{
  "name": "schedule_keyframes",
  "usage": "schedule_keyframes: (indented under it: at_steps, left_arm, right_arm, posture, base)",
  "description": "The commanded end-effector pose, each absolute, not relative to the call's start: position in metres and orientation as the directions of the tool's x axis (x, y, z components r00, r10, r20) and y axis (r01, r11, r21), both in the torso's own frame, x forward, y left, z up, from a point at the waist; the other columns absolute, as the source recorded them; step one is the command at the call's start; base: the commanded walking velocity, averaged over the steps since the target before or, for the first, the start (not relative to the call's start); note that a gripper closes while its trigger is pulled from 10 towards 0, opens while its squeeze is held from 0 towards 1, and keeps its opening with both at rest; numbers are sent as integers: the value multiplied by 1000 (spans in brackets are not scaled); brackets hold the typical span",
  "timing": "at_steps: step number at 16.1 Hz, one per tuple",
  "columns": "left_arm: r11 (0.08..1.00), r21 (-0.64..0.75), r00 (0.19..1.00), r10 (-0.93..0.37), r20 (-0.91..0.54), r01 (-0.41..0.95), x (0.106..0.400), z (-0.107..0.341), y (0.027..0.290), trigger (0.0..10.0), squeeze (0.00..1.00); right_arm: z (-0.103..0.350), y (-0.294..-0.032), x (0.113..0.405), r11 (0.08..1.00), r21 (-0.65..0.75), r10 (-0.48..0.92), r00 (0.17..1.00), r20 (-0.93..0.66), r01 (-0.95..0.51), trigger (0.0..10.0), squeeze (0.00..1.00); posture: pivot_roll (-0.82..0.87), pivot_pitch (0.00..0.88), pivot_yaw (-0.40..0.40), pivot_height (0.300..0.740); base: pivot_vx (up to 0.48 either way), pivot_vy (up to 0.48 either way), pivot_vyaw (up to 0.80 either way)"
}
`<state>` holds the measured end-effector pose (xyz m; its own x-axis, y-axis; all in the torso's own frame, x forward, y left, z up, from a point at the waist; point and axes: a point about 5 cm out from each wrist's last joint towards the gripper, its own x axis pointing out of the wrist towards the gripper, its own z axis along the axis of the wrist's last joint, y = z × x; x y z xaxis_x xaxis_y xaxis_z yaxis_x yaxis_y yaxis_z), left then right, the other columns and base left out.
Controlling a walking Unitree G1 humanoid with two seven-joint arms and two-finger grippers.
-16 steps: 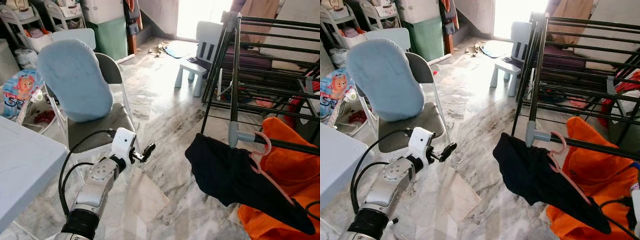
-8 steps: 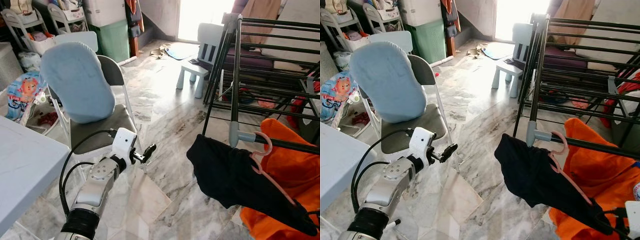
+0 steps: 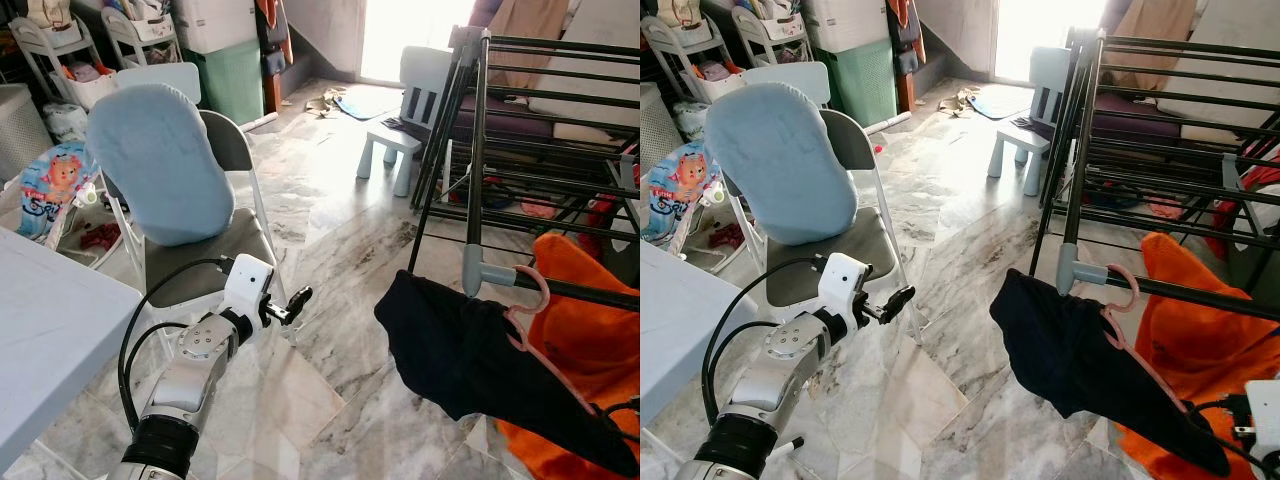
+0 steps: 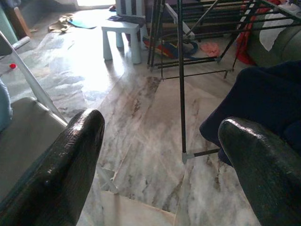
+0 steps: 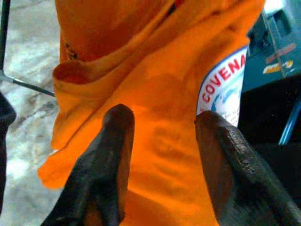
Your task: Hang hanger
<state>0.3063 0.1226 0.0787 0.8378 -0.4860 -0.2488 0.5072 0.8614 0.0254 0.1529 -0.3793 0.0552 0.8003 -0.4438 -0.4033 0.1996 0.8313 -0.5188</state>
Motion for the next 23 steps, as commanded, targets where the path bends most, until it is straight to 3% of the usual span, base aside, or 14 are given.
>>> schedule_keyframes:
  at_steps: [1,2,3,5,7,10,11,15,22,23]
  left_arm:
    - [862,37,839,-482,-253,506,309,81,124,10000,0]
    - [859,36,835,-486,-259,511,309,80,126,10000,0]
    - [858,36,833,-486,-265,512,309,80,129,10000,0]
    - [860,32,834,-484,-267,509,309,79,133,10000,0]
    - [861,17,833,-488,-260,509,309,80,132,10000,0]
    - [847,-34,821,-524,-228,531,307,84,124,10000,0]
    - [837,-31,813,-538,-223,546,306,85,123,10000,0]
    - [824,-78,799,-564,-208,561,305,87,117,10000,0]
    - [820,-110,790,-572,-221,562,302,85,114,10000,0]
    - [819,-111,789,-572,-222,563,302,85,114,10000,0]
  right_arm:
    - [71,-388,155,763,-610,-489,810,-325,215,4941,0]
    - [76,-392,153,730,-640,-519,803,-292,239,9373,0]
    - [77,-394,152,720,-649,-526,803,-280,245,10000,0]
    - [74,-392,151,725,-639,-530,800,-281,257,10000,0]
    - [71,-387,151,749,-584,-547,789,-278,313,10000,1000]
    - [77,-362,158,762,-436,-603,769,-211,479,10000,1000]
    - [80,-338,160,770,-343,-615,769,-176,537,10000,1000]
    - [70,-300,162,808,-290,-577,788,-214,513,10000,1000]
    - [72,-293,167,817,-286,-570,780,-258,502,10000,1000]
    - [72,-293,167,817,-286,-569,780,-261,501,10000,953]
  posture:
    - [8,0,0,740]
    - [7,0,-1,740]
    - [7,0,-2,740]
    - [8,0,-3,740]
    - [10,0,-5,740]
    - [6,0,-12,740]
    - [4,0,-12,740]
    - [-9,0,-15,740]
    - [-1,0,-34,740]
    - [-1,0,-34,740]
  base:
    - [0,0,0]
    - [0,0,0]
    - [0,0,0]
    - [0,0,0]
    - [0,0,0]
    - [0,0,0]
    - [0,0,0]
    - [0,0,-200]
    - [-144,0,-800]
    - [-270,0,-800]
